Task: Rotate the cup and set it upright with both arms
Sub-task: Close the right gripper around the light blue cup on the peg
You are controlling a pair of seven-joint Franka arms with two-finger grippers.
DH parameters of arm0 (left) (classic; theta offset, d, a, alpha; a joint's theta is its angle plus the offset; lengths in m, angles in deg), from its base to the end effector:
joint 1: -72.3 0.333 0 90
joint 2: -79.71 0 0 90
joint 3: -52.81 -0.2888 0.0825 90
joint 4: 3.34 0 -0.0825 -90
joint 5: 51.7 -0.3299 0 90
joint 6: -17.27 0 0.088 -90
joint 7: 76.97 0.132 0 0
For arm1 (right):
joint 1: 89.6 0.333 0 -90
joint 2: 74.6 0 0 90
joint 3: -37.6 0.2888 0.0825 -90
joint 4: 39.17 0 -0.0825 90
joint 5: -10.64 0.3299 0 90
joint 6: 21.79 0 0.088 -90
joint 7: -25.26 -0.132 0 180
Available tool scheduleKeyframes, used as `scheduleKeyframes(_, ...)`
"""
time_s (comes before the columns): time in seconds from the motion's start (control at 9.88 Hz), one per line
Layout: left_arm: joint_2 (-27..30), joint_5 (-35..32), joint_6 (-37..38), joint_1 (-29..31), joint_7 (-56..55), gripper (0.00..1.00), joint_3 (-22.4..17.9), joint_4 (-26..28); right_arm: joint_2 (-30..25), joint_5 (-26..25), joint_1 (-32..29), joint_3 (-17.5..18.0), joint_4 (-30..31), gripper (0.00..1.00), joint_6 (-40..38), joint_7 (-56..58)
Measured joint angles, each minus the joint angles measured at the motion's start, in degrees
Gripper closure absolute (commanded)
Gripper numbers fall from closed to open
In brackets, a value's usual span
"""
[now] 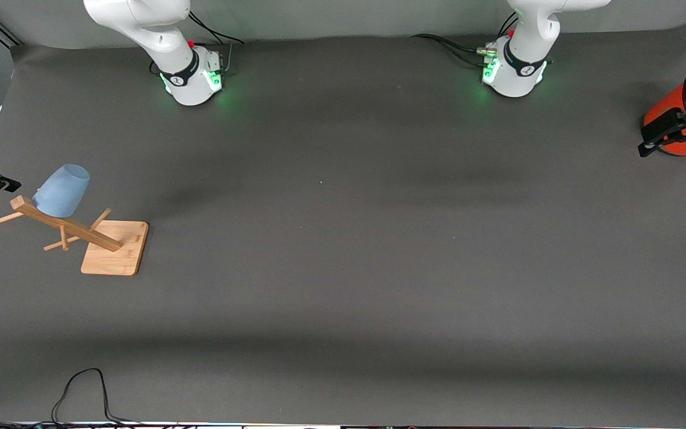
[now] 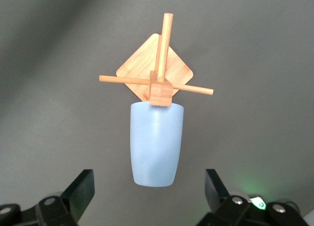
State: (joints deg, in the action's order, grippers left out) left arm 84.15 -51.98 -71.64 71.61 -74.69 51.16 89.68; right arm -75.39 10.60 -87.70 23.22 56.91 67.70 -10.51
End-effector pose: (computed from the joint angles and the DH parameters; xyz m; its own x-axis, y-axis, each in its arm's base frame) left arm 0.4763 0.0092 0.5865 0.9997 -0.0230 0.0056 -0.0230 -0.9997 -0.0029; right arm 0.4772 -0.1064 0.5342 0.6619 -0.7449 -0.0839 -0.7431 -0.6668 0.0571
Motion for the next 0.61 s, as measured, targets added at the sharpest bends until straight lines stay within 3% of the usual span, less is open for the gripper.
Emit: scheduleKeyframes(0.61,0.00,0.00,0.03,0.00,0.00,0.00,0.37,-0.03,-1.52,0.48,0.19,-0.66,15.18,0.00,14.23,0.41)
